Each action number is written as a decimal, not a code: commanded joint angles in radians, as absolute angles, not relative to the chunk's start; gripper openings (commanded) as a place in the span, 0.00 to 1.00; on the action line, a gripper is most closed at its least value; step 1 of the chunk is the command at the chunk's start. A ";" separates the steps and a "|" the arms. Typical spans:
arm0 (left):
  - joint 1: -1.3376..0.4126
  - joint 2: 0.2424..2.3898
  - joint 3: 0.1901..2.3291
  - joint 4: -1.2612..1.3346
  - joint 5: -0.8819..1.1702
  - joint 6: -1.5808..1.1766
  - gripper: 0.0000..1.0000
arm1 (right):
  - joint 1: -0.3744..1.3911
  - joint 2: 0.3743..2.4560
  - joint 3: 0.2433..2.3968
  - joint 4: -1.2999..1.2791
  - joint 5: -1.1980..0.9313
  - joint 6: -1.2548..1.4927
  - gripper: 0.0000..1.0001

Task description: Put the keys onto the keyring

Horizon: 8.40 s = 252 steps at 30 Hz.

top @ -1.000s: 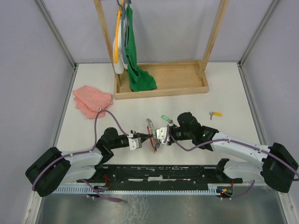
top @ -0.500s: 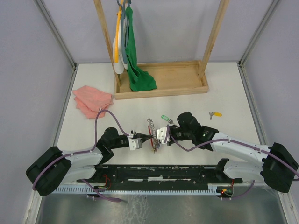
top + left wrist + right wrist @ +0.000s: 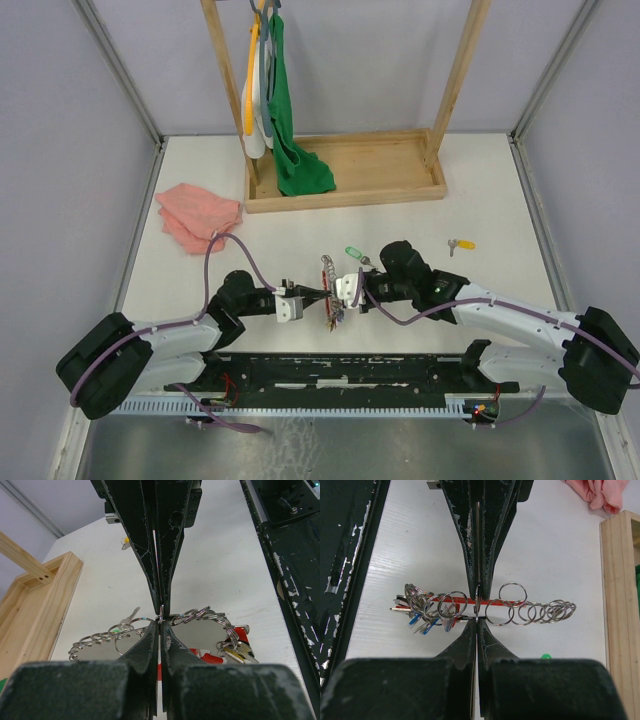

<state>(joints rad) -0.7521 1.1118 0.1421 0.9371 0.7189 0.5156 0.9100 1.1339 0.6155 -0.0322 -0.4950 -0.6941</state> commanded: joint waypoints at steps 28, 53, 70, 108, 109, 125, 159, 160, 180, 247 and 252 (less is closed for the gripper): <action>-0.752 1.089 0.208 0.889 0.671 0.479 0.03 | 0.924 1.051 0.636 0.027 -0.548 -0.730 0.01; -0.753 1.029 0.268 0.752 0.633 0.413 0.03 | 0.945 1.119 0.675 -0.046 -0.481 -0.761 0.01; -0.753 0.964 0.159 1.079 0.437 0.030 0.03 | 0.958 1.136 0.630 -0.011 -0.366 -0.866 0.01; -0.753 1.181 0.307 0.809 0.696 0.286 0.34 | 0.970 1.123 0.821 -0.299 -0.311 -1.106 0.01; -0.752 1.192 0.312 0.806 0.698 0.283 0.34 | 0.971 1.122 0.821 -0.298 -0.311 -1.106 0.01; -0.753 1.274 0.361 0.806 0.672 0.249 0.28 | 0.979 1.115 0.805 -0.276 -0.328 -1.098 0.01; -0.753 1.255 0.228 1.219 0.555 0.008 0.03 | 0.987 1.036 0.530 -0.014 -0.294 -0.876 0.01; -0.752 1.257 0.225 1.221 0.551 0.008 0.03 | 0.988 1.033 0.533 -0.016 -0.290 -0.882 0.01; -0.752 1.223 0.300 0.832 0.698 0.182 0.30 | 0.987 1.113 0.766 -0.272 -0.394 -1.019 0.01; -0.739 1.193 0.275 1.058 0.518 -0.093 0.03 | 0.988 1.162 0.581 0.019 -0.291 -0.904 0.01; -0.739 1.184 0.265 1.022 0.505 -0.060 0.03 | 0.989 1.169 0.593 0.030 -0.299 -0.867 0.01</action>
